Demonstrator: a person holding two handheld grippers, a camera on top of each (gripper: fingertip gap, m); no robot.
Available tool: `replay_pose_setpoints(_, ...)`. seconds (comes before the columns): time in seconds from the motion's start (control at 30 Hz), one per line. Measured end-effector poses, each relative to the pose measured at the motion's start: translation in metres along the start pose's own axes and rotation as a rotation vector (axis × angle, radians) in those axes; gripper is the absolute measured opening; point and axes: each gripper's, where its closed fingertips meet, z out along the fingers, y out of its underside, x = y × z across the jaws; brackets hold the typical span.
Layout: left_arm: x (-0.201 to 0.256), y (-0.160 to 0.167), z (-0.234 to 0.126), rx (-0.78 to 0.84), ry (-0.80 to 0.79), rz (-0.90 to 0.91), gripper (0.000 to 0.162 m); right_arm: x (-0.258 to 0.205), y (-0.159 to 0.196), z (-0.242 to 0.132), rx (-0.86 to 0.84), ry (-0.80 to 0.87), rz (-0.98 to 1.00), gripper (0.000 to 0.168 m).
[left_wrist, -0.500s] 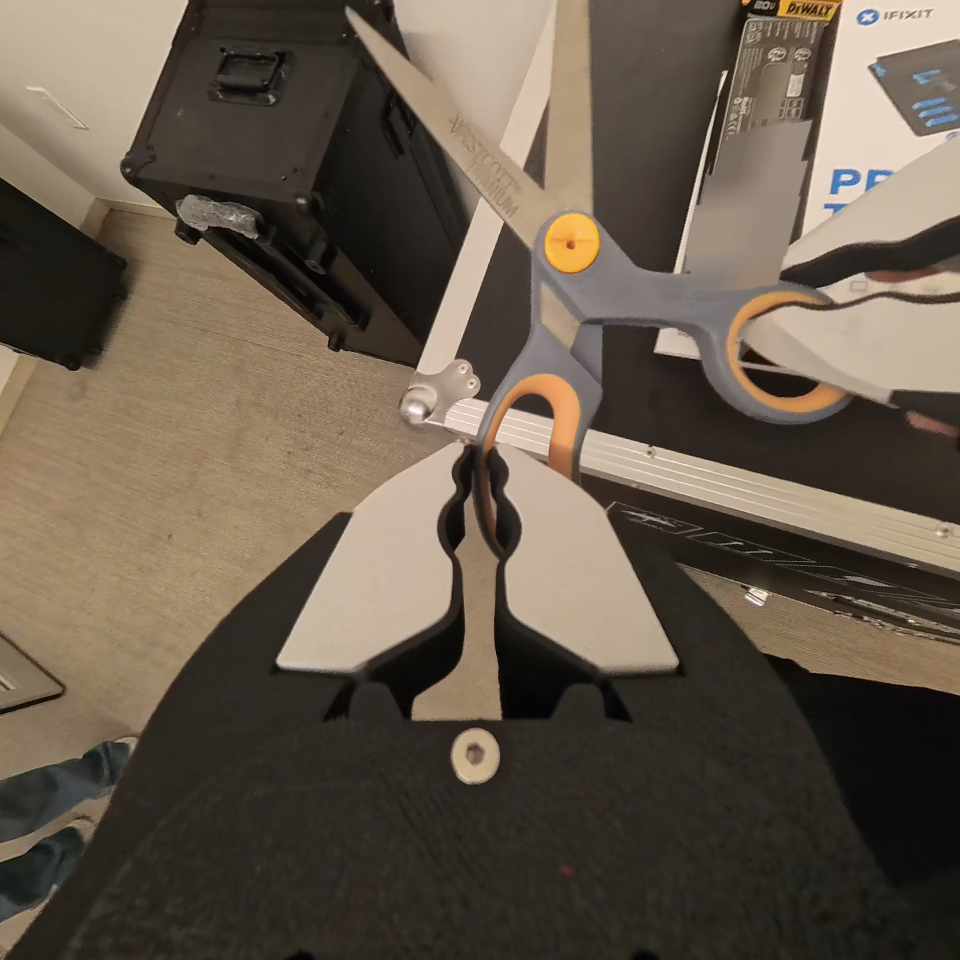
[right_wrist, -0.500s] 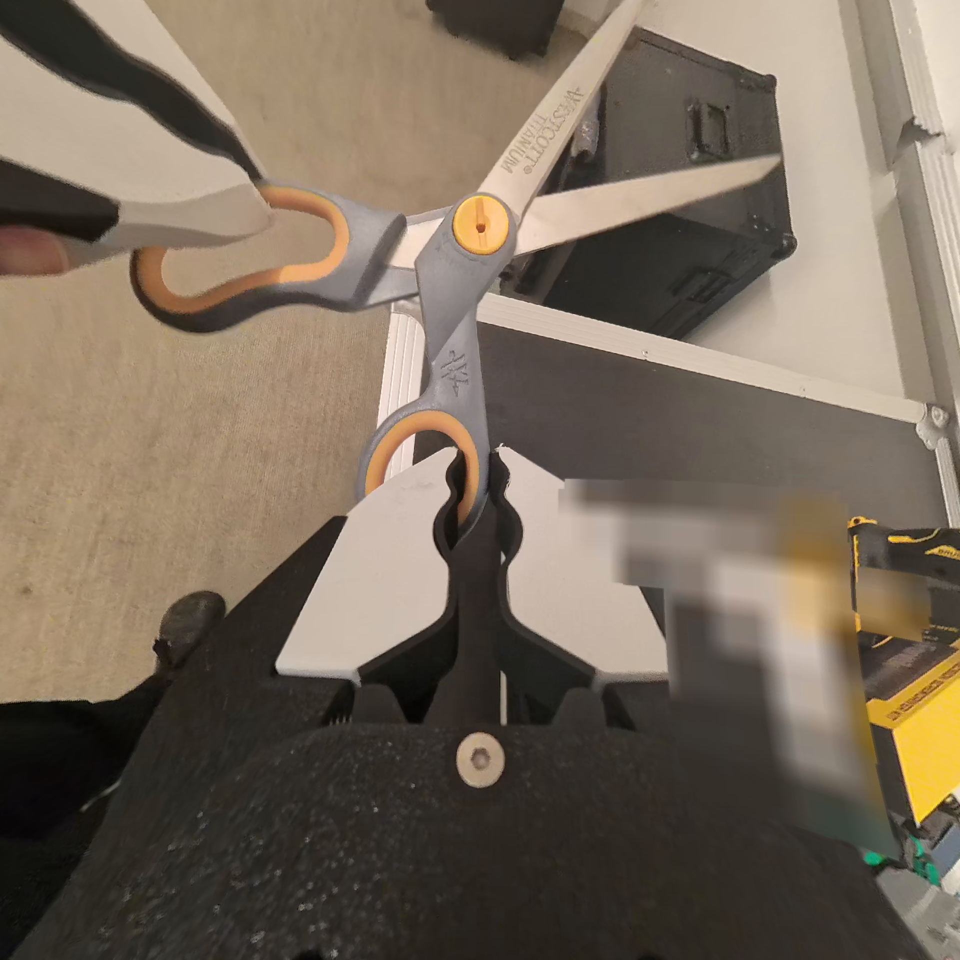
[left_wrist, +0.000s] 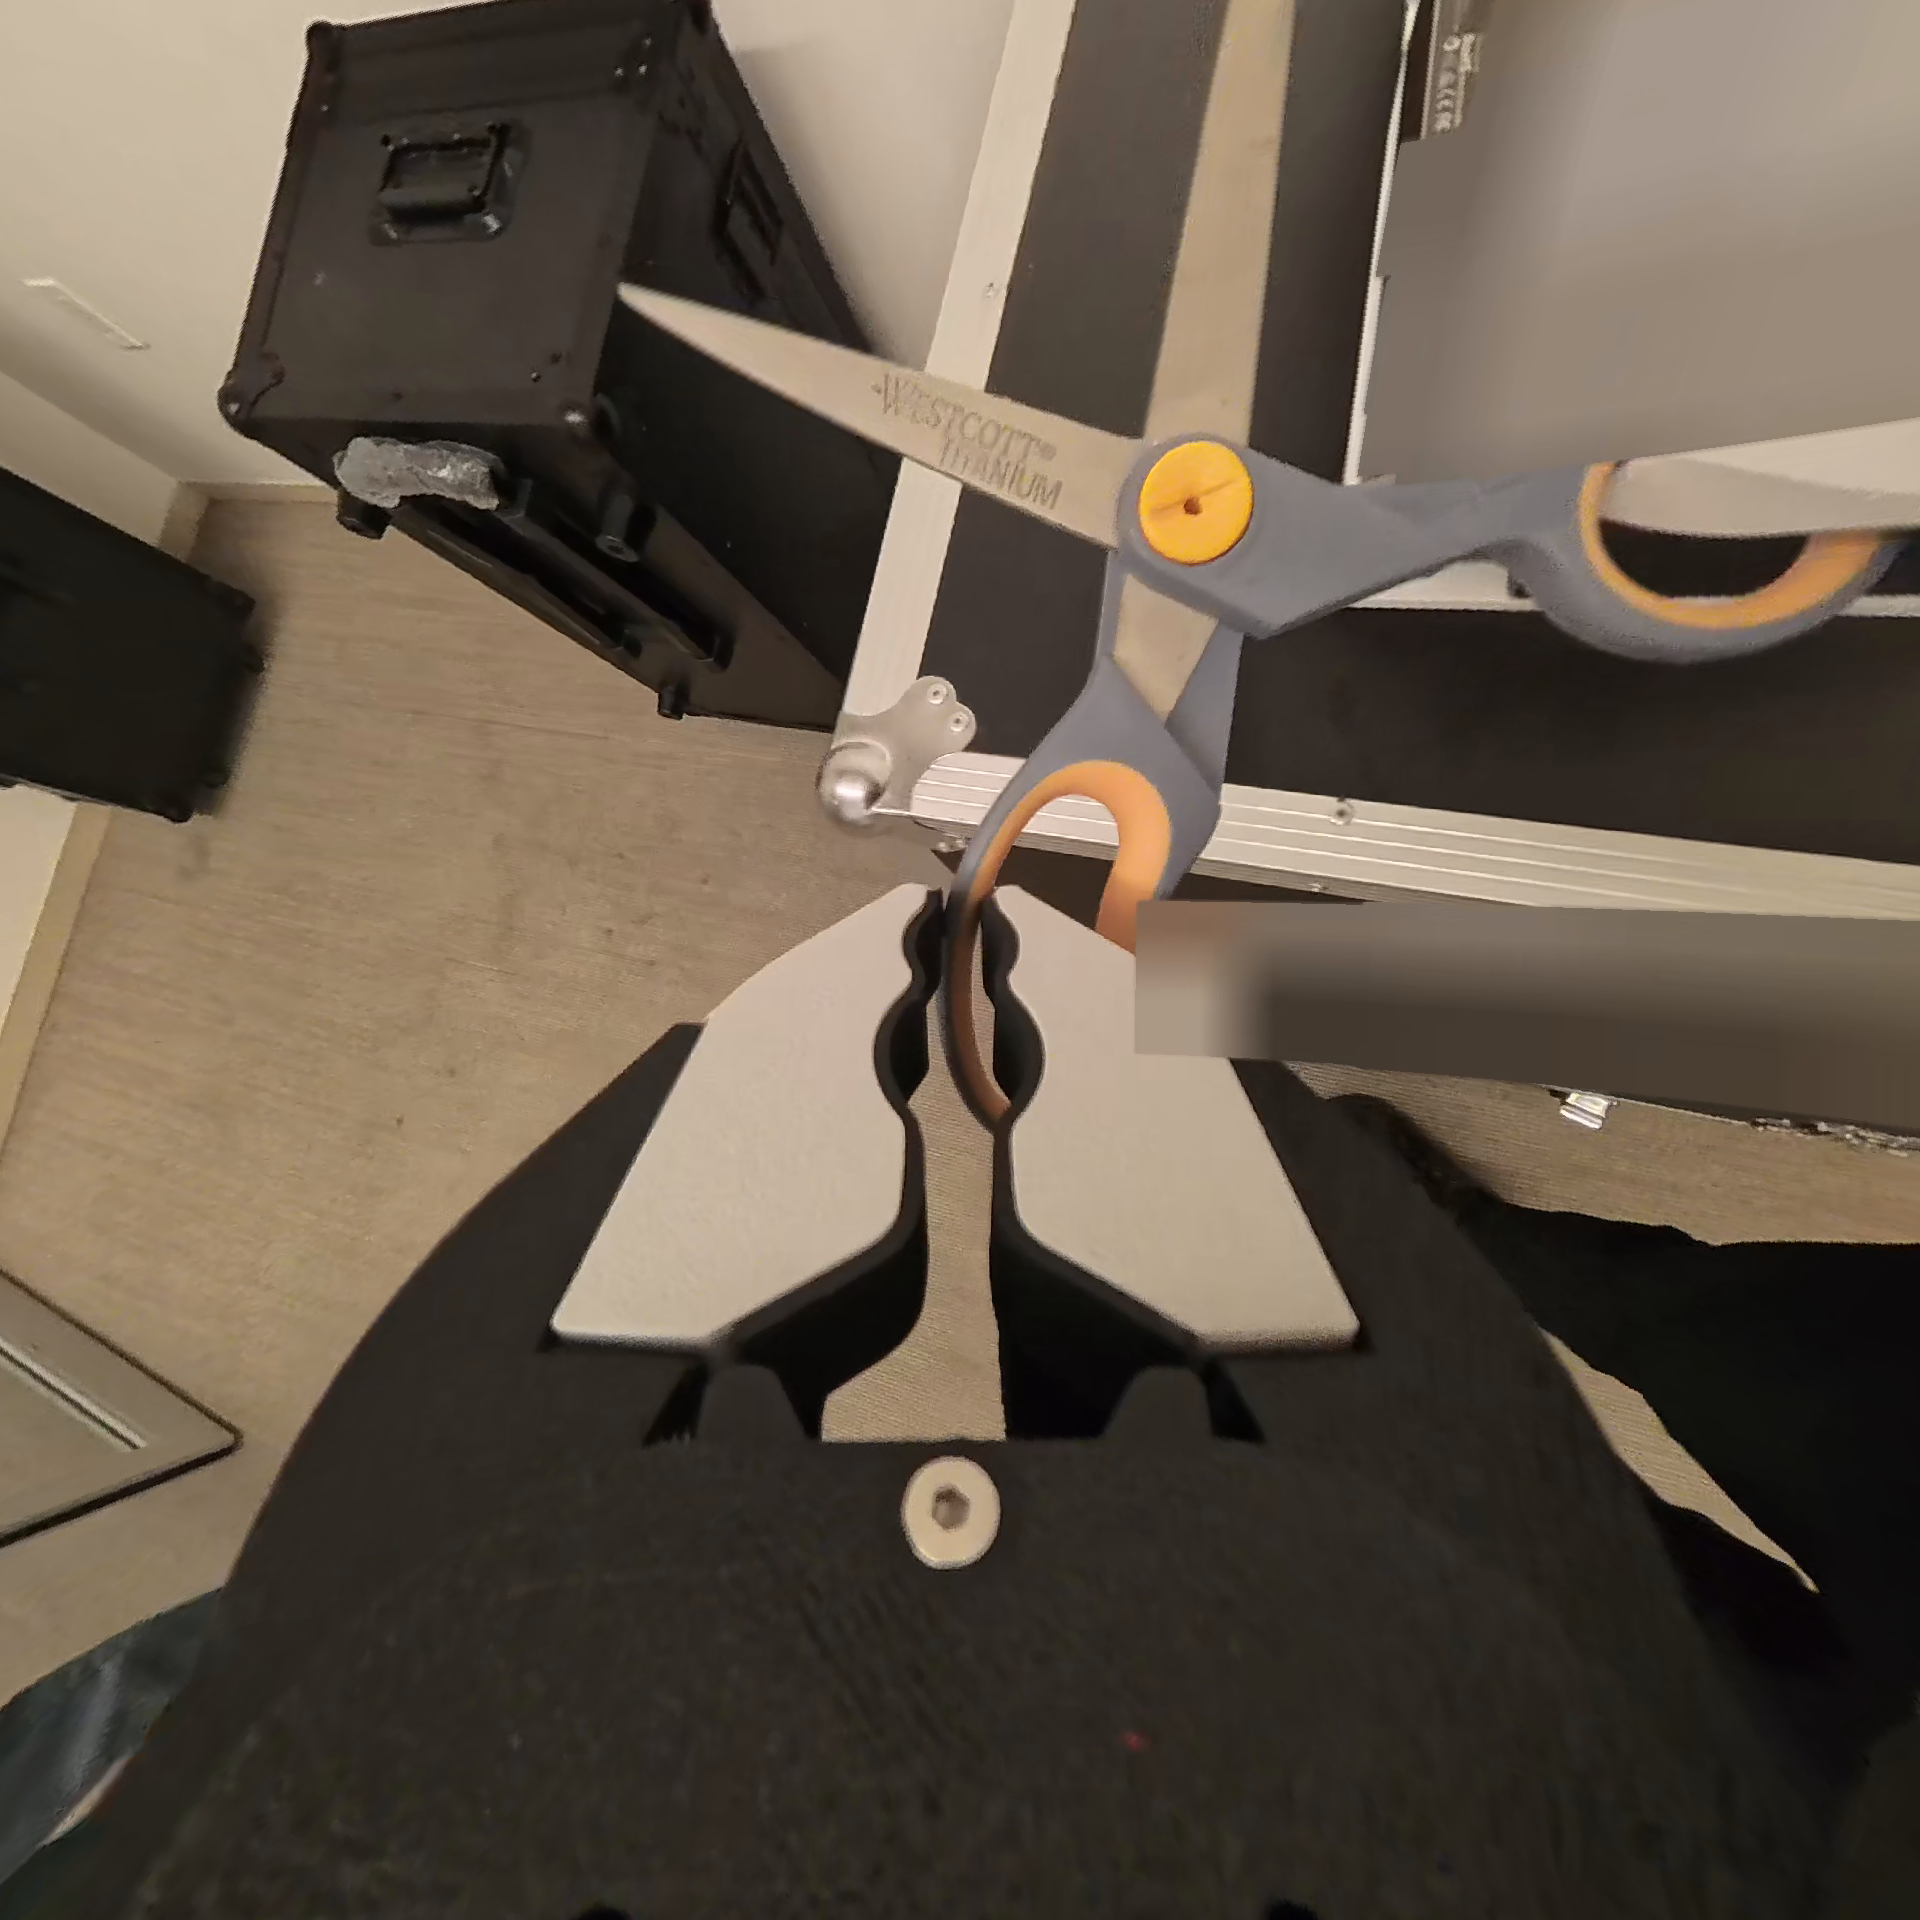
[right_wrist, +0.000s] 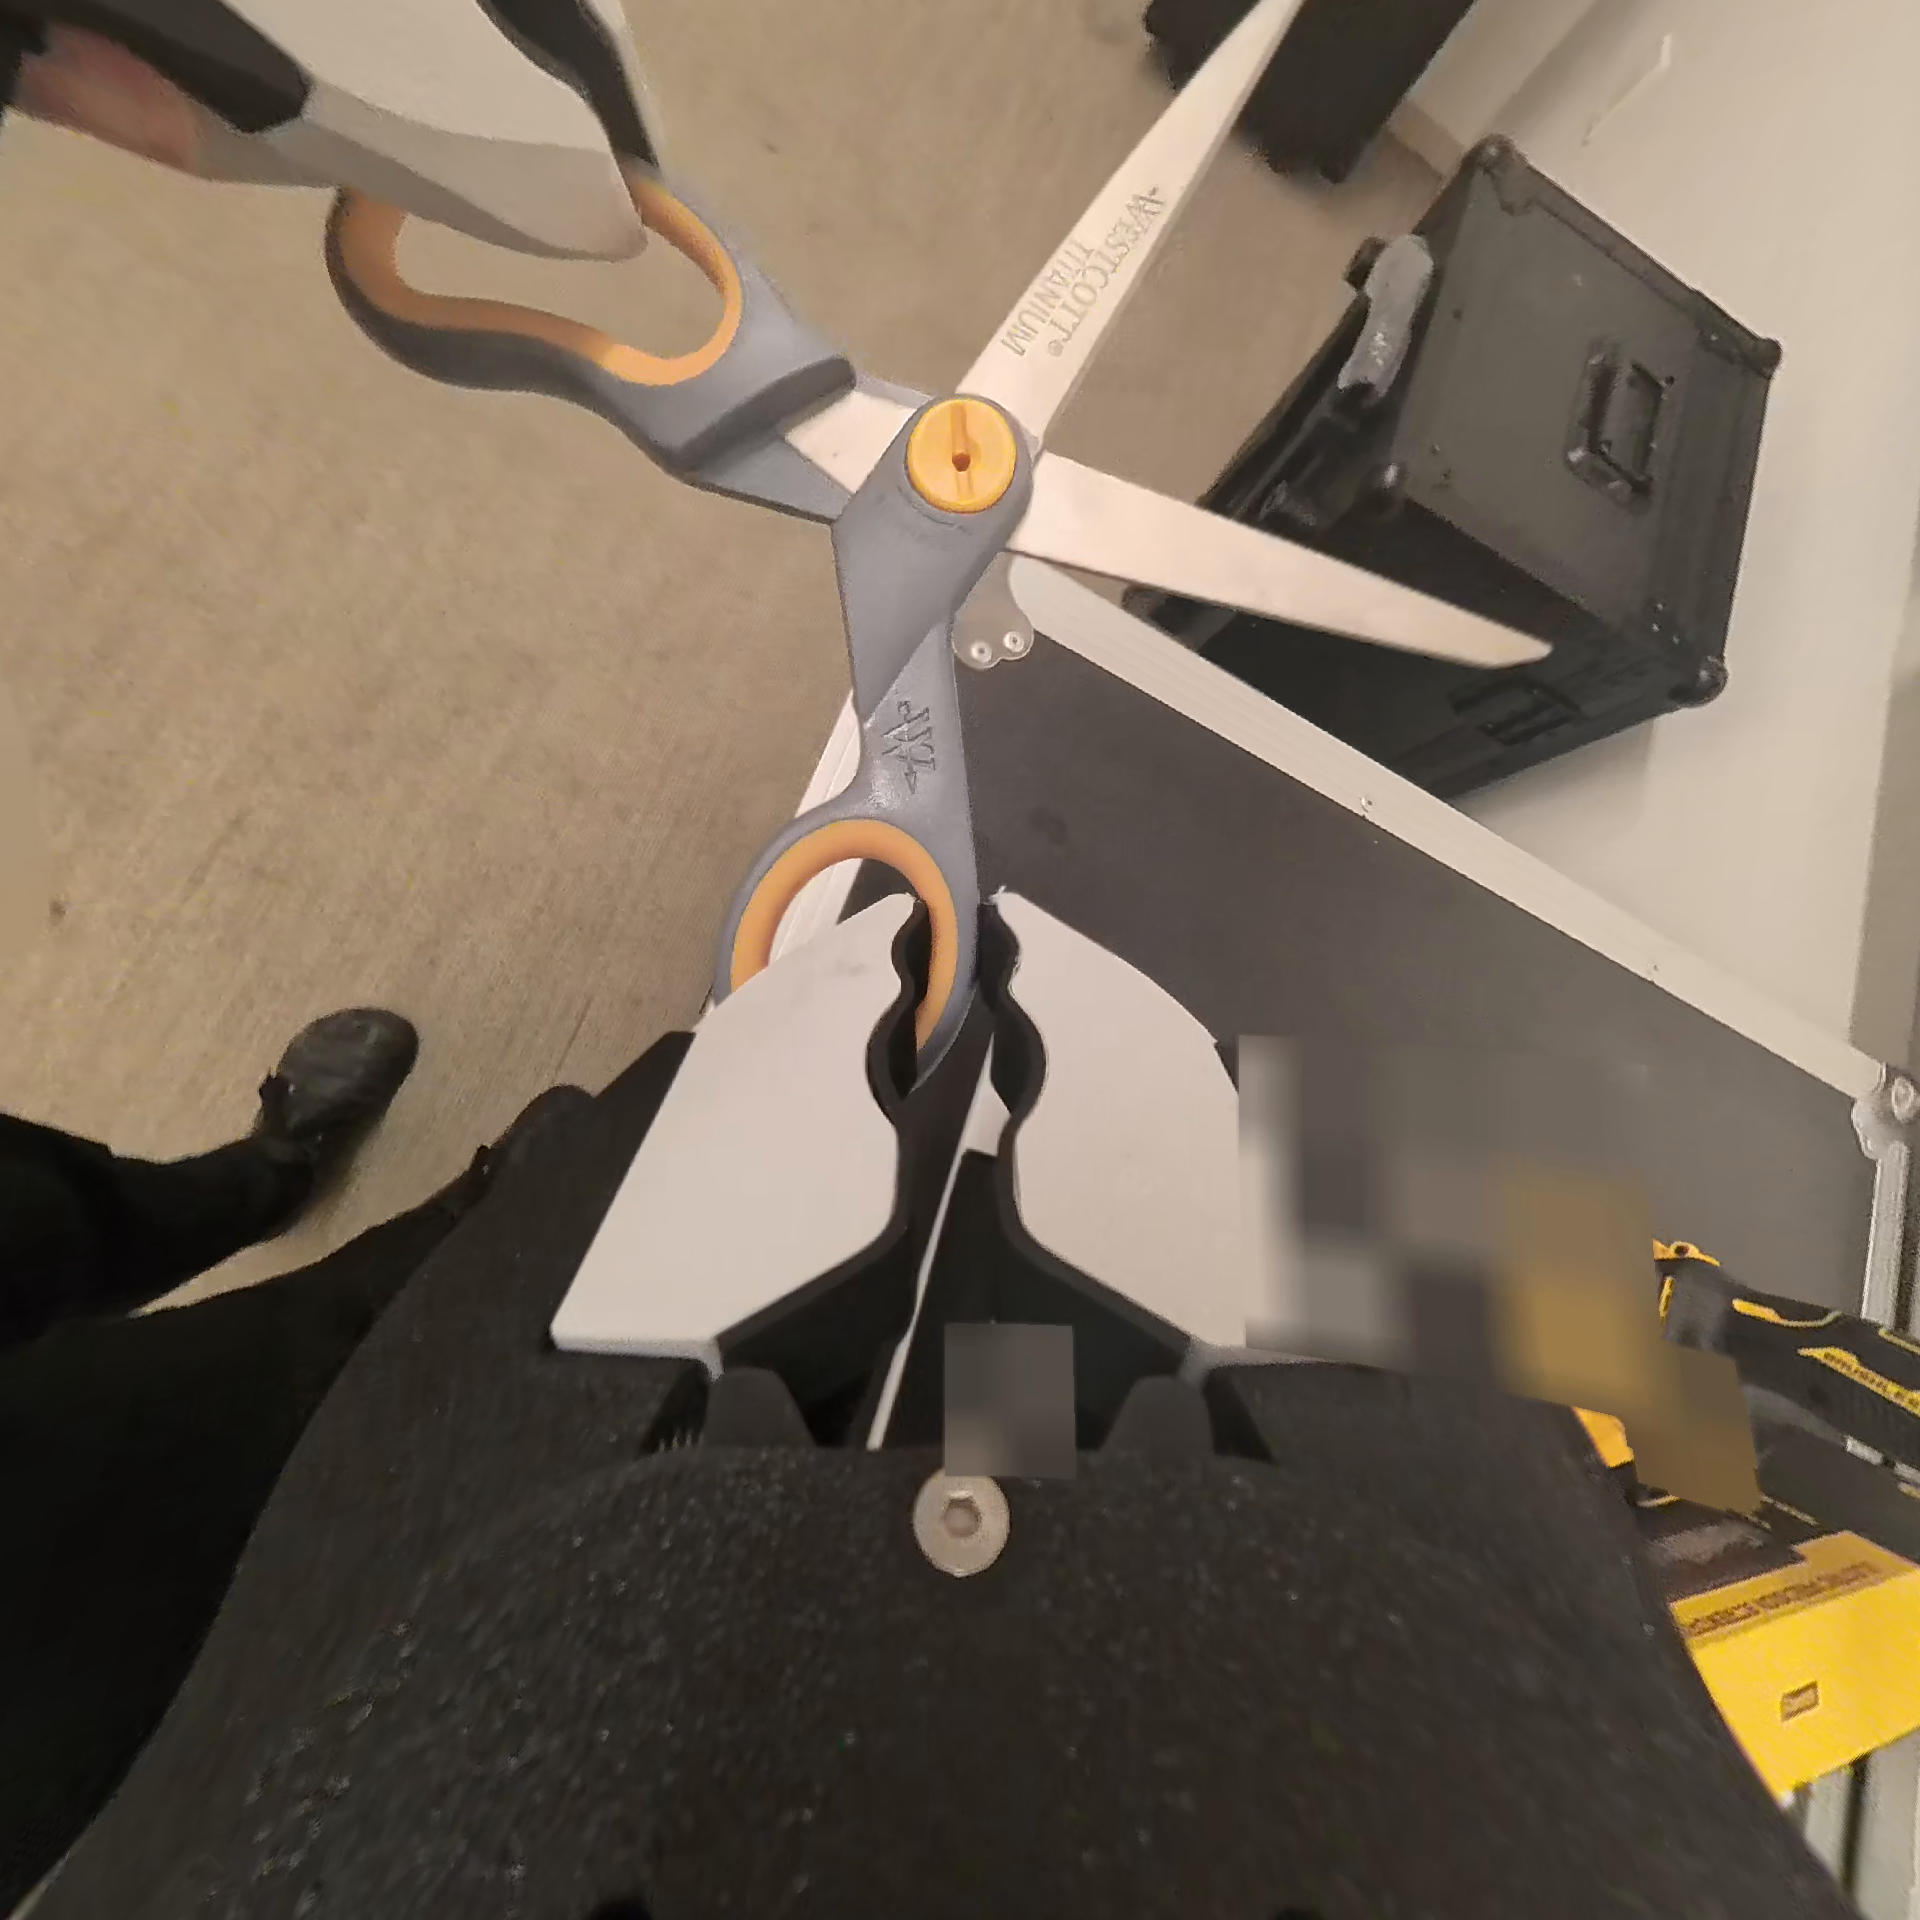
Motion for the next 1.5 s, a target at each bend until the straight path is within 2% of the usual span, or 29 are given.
replay_pose_setpoints(0.3,0.009,0.005,0.001,-0.005,0.021,0.024,0.006,0.001,0.007,-0.004,-0.031,-0.08,-0.101,0.009)
replay_pose_setpoints(0.6,0.003,0.003,-0.007,0.011,-0.001,-0.034,0.006,0.005,0.0,0.002,0.007,-0.007,-0.024,0.01)
replay_pose_setpoints(0.87,0.008,-0.003,-0.01,0.022,0.012,-0.067,0.005,0.013,0.014,0.005,-0.028,0.024,0.014,0.009)
replay_pose_setpoints(1.5,0.022,-0.011,-0.022,0.073,0.065,-0.138,0.005,0.008,0.029,0.002,0.007,-0.016,0.125,0.008)
